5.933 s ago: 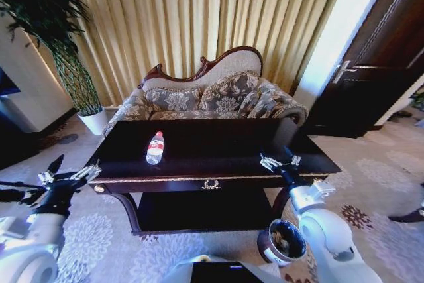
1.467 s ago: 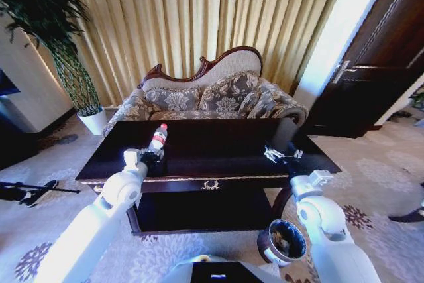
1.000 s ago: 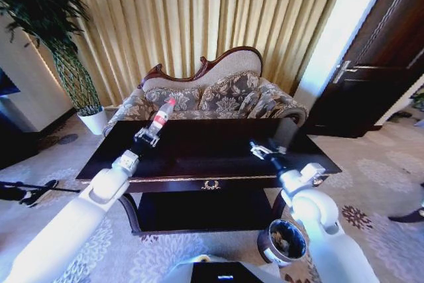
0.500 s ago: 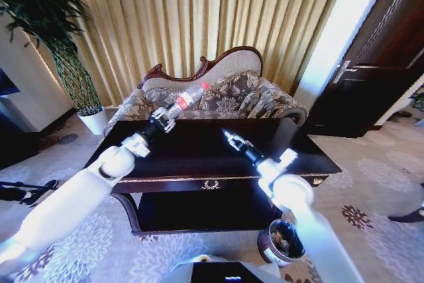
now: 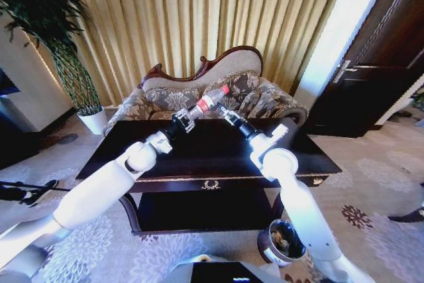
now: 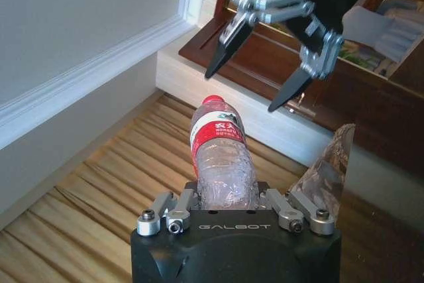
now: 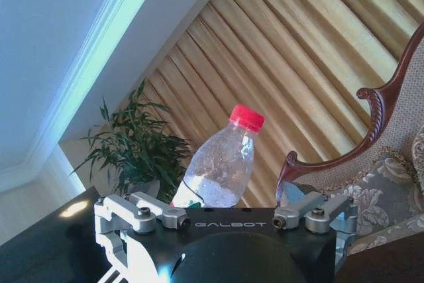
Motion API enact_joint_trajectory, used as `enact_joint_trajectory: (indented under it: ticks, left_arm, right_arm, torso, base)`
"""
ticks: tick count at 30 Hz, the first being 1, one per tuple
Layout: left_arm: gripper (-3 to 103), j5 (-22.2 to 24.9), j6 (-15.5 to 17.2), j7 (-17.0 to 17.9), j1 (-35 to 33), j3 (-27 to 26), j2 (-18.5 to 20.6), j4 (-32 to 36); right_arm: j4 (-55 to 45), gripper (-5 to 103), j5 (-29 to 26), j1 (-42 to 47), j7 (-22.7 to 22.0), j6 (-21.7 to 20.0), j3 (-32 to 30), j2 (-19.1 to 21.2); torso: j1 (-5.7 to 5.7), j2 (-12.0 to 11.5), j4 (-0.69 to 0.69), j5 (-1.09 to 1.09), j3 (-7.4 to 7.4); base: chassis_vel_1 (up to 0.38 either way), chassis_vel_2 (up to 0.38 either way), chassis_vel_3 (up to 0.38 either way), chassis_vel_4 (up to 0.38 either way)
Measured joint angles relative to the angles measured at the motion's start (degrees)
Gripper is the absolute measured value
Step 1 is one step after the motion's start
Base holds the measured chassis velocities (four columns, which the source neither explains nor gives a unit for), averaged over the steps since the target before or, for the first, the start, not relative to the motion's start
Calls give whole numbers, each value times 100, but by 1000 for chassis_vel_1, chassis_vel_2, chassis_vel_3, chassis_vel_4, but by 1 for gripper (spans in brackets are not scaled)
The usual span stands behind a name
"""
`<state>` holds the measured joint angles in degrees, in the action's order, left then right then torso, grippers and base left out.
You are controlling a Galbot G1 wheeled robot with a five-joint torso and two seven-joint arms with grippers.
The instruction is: Move to the front of the table and place the trash on the table into the trash bin.
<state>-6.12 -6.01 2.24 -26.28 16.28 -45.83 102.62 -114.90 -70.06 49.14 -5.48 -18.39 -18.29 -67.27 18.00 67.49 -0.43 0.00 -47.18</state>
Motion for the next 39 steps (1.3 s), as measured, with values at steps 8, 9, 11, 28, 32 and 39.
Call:
enact_joint_trajectory:
  ticks: [8, 9, 11, 28, 32, 39]
  left_arm:
    - [35, 3, 121, -64, 207, 283, -29, 128]
    - [35, 3, 133, -71, 235, 341, -11, 152]
    - [35, 3, 141, -83, 282, 444, 6, 186]
    - [34, -6, 219, -63, 375, 712, -15, 337]
    - [34, 3, 223, -55, 357, 719, -13, 341]
    - [41, 127, 328, -14, 322, 737, 21, 394]
  right_arm:
    - [34, 100, 74, -65, 3, -1, 0, 25]
    - [34, 100, 77, -66, 3, -2, -11, 26]
    - [34, 100, 91, -67, 4, -5, -17, 28]
    - [-1, 66, 302, 16, 86, -9, -70, 100]
    - [-2, 54, 341, 22, 95, -11, -70, 103]
    - [-14, 41, 369, 35, 125, -12, -66, 127]
  torso:
    - [0, 1, 0, 0, 0]
    - [0, 1, 0, 0, 0]
    - [0, 1, 0, 0, 0]
    - [0, 1, 0, 0, 0]
    - [0, 1, 0, 0, 0]
    - [0, 1, 0, 0, 0]
  base:
    - [0, 0, 0, 0]
    - [0, 0, 0, 0]
    - [0, 0, 0, 0]
    - [0, 0, 0, 0]
    - [0, 0, 0, 0]
    - [0, 0, 0, 0]
